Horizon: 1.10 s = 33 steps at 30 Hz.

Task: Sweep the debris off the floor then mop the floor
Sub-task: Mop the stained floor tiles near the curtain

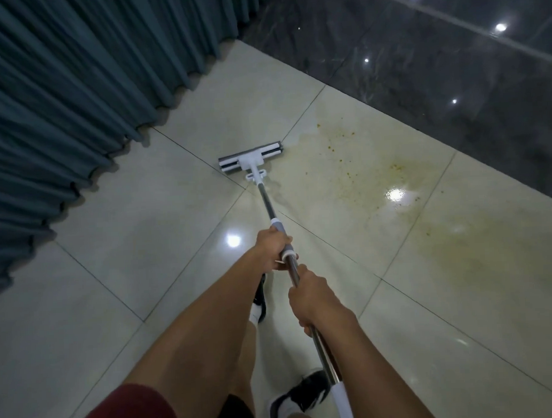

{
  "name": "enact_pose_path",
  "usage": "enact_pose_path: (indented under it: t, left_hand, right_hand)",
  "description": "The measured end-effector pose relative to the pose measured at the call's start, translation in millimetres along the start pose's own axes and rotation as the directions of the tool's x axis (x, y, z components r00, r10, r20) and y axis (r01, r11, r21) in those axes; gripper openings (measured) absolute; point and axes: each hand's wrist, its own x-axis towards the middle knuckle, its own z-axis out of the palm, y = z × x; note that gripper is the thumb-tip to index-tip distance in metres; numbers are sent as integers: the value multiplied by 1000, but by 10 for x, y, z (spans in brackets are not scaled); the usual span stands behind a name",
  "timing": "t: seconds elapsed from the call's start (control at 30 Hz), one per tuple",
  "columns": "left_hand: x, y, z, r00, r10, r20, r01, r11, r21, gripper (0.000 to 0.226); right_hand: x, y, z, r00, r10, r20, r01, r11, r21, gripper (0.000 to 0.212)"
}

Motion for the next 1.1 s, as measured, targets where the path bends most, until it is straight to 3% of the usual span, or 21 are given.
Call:
enact_pose_path:
  t: [0.3, 0.5, 0.77, 1.1]
  left_hand:
    - [-772, -1052, 619, 996, -65, 58, 61, 995, 76, 36]
    - [-1011, -1332, 887, 995, -51, 82, 40, 992, 122, 29]
    - [-563, -853, 782, 997, 0, 72, -9, 992, 127, 36]
    - [357, 601, 651, 991, 49, 127, -68, 986, 155, 46]
  right_hand:
    - [-853, 1234, 280, 1000, 13, -19, -12, 997, 81, 41]
    - [-1162, 1595, 358, 996, 58, -70, -43, 980, 193, 38]
    - [-706, 1199, 264, 982, 62, -180, -10, 962, 273, 26]
    - [487, 120, -336, 971, 161, -174, -84, 919, 385, 23]
